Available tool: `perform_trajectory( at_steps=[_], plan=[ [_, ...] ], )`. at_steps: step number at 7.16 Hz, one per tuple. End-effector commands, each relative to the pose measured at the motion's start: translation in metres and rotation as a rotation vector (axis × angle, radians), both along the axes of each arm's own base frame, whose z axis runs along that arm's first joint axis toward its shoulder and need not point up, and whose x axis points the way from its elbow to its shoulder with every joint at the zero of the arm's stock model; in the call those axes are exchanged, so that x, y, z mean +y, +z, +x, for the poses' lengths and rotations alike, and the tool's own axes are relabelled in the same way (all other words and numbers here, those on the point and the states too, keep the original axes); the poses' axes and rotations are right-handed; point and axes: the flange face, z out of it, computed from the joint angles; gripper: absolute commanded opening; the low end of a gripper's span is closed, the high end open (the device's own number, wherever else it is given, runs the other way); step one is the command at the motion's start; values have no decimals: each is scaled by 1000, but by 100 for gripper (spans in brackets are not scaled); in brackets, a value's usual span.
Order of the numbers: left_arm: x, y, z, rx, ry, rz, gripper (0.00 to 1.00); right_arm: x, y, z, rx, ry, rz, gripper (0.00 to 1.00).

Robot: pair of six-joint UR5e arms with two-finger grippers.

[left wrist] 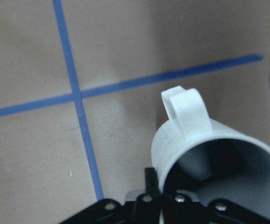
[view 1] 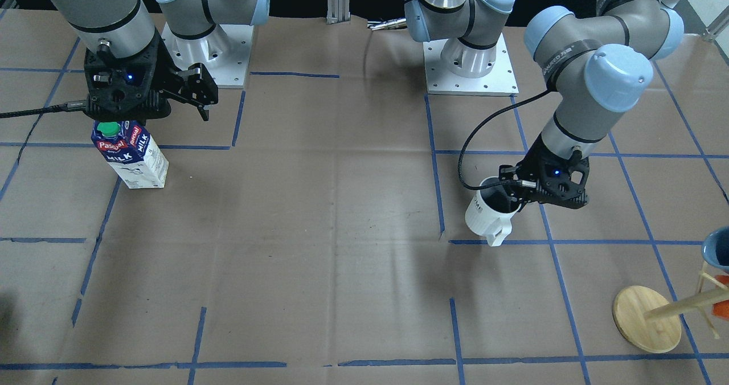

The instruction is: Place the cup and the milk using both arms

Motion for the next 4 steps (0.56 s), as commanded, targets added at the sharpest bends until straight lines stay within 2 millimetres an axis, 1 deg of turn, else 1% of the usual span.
perform_trajectory(
  at_steps=[1,2,3,4],
  plan=[
    [-73,-12,-93,13,-112,-20,0,0,0,-1,0,-2,0,100],
    [-100,-17,-129,11,-158,-39,0,0,0,-1,0,-2,0,100],
    [-128,-26,-151,12,-185,-49,0,0,0,-1,0,-2,0,100],
    [-149,-32,-184,8,-228,-69,0,0,0,-1,0,-2,0,100]
  ],
)
